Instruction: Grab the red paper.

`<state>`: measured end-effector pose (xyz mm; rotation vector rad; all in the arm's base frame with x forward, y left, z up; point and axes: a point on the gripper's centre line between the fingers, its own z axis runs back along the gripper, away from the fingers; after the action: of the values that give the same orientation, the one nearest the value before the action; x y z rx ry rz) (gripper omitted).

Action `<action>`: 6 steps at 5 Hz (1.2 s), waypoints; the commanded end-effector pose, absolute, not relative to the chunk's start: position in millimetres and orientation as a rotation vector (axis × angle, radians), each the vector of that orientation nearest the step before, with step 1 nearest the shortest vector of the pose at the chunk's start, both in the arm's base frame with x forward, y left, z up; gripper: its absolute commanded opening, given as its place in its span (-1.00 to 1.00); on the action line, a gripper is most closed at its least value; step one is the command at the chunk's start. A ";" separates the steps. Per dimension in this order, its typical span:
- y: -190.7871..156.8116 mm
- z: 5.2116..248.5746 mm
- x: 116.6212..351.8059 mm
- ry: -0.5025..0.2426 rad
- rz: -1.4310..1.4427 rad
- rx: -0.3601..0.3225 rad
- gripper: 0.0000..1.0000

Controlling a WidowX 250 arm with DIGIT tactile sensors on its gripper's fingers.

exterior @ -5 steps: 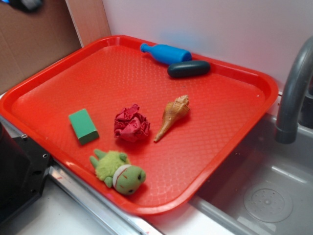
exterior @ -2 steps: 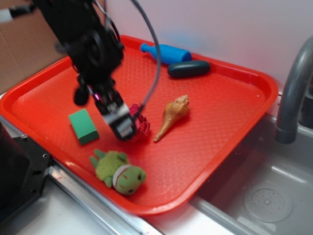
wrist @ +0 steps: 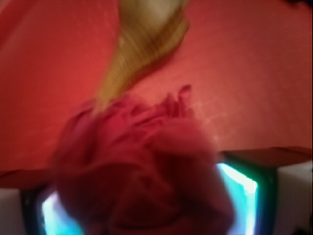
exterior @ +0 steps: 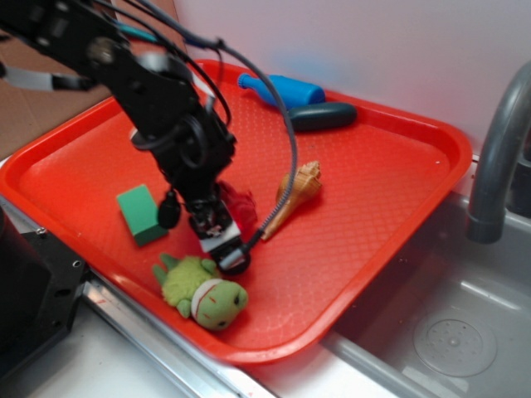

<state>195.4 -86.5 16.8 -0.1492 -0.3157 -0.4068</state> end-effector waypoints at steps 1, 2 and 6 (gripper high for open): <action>-81.4 7.9 194.6 -0.244 -0.359 -0.154 -1.00; -67.9 52.3 184.1 -0.184 -0.285 -0.067 -1.00; 36.6 252.9 152.0 -0.141 0.428 0.026 -1.00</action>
<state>152.9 43.3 239.4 0.0226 -0.1055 0.4103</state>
